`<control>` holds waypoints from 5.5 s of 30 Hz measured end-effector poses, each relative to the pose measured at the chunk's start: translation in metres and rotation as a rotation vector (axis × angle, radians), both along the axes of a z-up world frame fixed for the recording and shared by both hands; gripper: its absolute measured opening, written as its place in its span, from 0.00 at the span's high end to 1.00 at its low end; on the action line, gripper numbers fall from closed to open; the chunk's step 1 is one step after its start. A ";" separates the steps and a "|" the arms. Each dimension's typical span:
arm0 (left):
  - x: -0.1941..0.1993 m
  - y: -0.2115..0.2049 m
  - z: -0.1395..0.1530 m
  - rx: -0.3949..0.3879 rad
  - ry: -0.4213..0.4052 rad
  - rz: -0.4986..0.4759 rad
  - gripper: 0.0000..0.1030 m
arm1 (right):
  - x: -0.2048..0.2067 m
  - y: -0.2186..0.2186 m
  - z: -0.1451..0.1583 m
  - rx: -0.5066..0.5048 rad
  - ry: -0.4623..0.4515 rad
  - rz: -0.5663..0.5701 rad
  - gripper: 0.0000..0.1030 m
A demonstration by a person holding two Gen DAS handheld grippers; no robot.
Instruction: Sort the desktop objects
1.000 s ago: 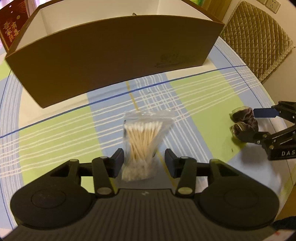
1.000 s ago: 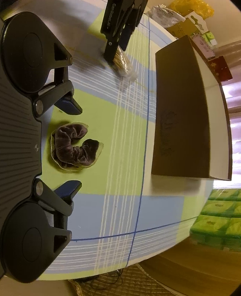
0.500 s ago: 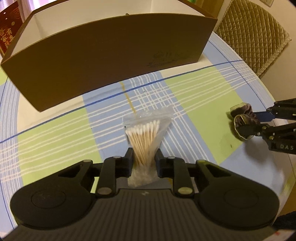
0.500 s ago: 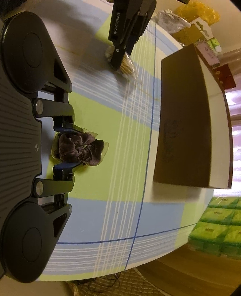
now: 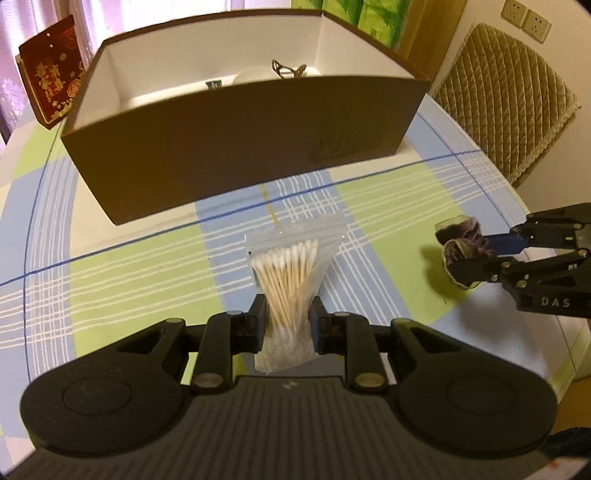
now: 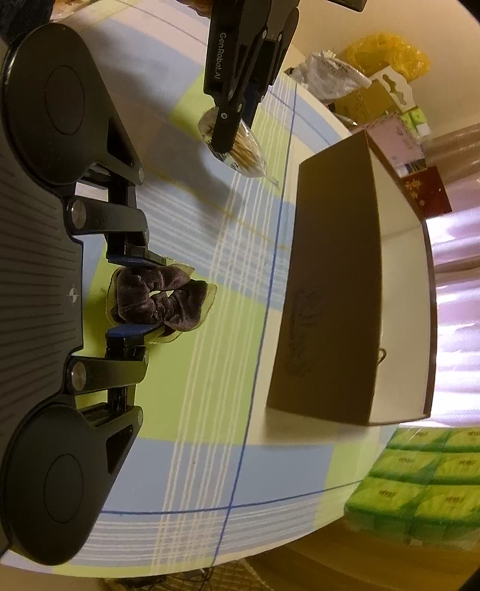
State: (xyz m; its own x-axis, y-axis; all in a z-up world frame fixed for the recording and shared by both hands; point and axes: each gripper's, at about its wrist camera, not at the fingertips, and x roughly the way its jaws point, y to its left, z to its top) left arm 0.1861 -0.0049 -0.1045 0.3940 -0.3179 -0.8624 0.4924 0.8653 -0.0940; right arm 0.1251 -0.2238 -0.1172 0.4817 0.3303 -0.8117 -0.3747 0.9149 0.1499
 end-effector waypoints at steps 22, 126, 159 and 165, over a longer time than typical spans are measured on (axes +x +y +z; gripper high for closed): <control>0.004 0.007 0.054 -0.090 -0.098 0.020 0.81 | 0.024 0.008 0.041 0.075 -0.101 0.053 0.74; 0.255 0.001 0.018 0.180 -0.179 0.088 0.37 | 0.238 0.041 0.024 -0.178 -0.179 0.118 0.19; 0.093 0.020 0.093 0.105 -0.277 0.308 0.04 | 0.132 0.032 0.070 -0.072 -0.176 -0.120 0.02; 0.063 0.022 0.106 0.095 -0.280 0.344 0.04 | 0.110 0.031 0.087 -0.051 -0.209 -0.126 0.02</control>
